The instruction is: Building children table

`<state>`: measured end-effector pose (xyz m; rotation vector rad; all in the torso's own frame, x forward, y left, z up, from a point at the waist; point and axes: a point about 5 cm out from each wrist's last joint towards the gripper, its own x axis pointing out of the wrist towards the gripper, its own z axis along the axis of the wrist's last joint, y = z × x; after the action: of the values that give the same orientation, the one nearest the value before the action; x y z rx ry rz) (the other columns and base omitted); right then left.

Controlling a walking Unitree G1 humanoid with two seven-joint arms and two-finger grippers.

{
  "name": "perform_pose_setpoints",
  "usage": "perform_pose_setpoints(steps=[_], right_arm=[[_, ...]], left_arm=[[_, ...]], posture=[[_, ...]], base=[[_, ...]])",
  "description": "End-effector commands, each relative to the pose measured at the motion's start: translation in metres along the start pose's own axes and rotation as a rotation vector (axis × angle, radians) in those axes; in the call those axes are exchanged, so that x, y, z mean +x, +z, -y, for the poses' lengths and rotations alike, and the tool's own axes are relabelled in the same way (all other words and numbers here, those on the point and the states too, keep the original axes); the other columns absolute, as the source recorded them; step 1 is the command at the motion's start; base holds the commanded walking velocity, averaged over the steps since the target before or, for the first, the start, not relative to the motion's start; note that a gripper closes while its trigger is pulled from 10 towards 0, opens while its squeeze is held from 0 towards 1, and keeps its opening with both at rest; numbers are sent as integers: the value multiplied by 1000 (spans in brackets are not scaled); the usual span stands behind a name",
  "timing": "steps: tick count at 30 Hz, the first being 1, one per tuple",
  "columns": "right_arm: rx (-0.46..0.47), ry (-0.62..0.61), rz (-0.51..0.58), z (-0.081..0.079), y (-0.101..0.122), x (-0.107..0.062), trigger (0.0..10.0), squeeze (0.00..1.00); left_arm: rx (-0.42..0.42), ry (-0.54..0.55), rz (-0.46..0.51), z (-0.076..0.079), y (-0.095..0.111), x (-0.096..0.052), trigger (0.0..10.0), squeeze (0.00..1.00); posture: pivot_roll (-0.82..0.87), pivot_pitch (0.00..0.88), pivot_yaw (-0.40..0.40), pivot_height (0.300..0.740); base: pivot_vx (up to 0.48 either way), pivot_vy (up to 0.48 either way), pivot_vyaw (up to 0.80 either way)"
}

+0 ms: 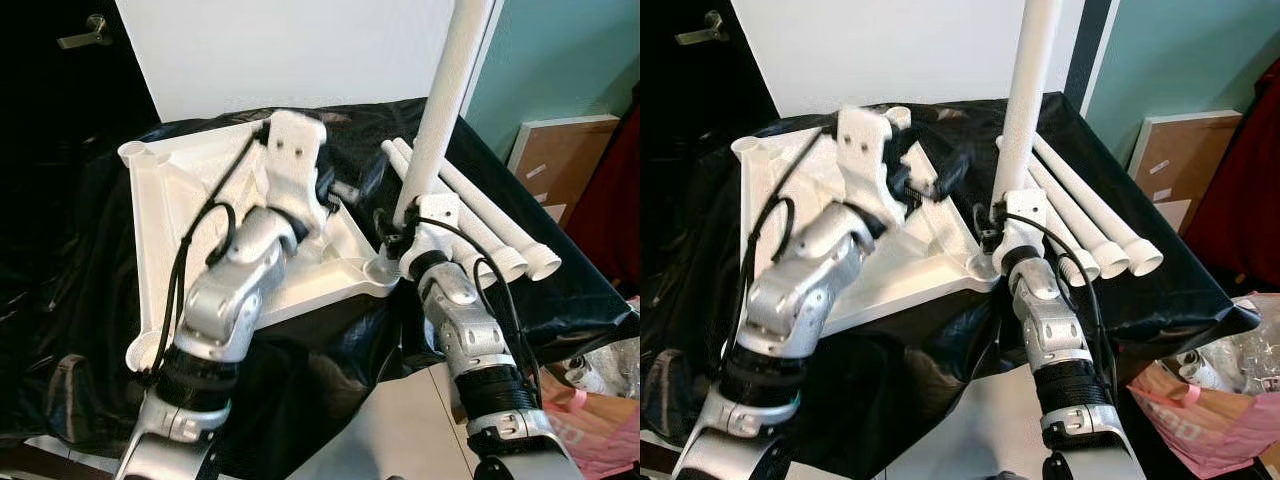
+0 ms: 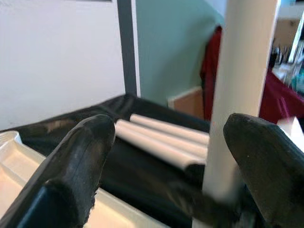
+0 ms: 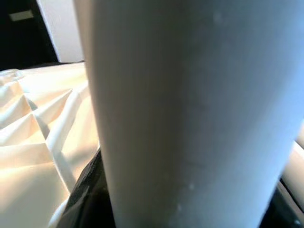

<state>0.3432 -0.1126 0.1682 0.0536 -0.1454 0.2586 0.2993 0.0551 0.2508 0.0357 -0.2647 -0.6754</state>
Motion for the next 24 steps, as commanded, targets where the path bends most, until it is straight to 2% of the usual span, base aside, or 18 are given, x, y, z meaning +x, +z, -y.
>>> perform_pose_setpoints(steps=[1,11,24], right_arm=[[1,35,28,-3,4,3,10000,0],[17,67,-14,-3,-12,7,10000,0],[5,91,-36,3,-26,3,10000,0]], left_arm=[[23,-97,-5,8,-3,-4,10000,0],[41,-207,-131,25,-34,-21,10000,0],[-4,-292,-170,37,-41,-29,10000,0]], posture=[[-13,30,-3,740],[6,40,-16,740],[-1,49,-12,740]], base=[[0,0,0],[0,0,0],[0,0,0]])
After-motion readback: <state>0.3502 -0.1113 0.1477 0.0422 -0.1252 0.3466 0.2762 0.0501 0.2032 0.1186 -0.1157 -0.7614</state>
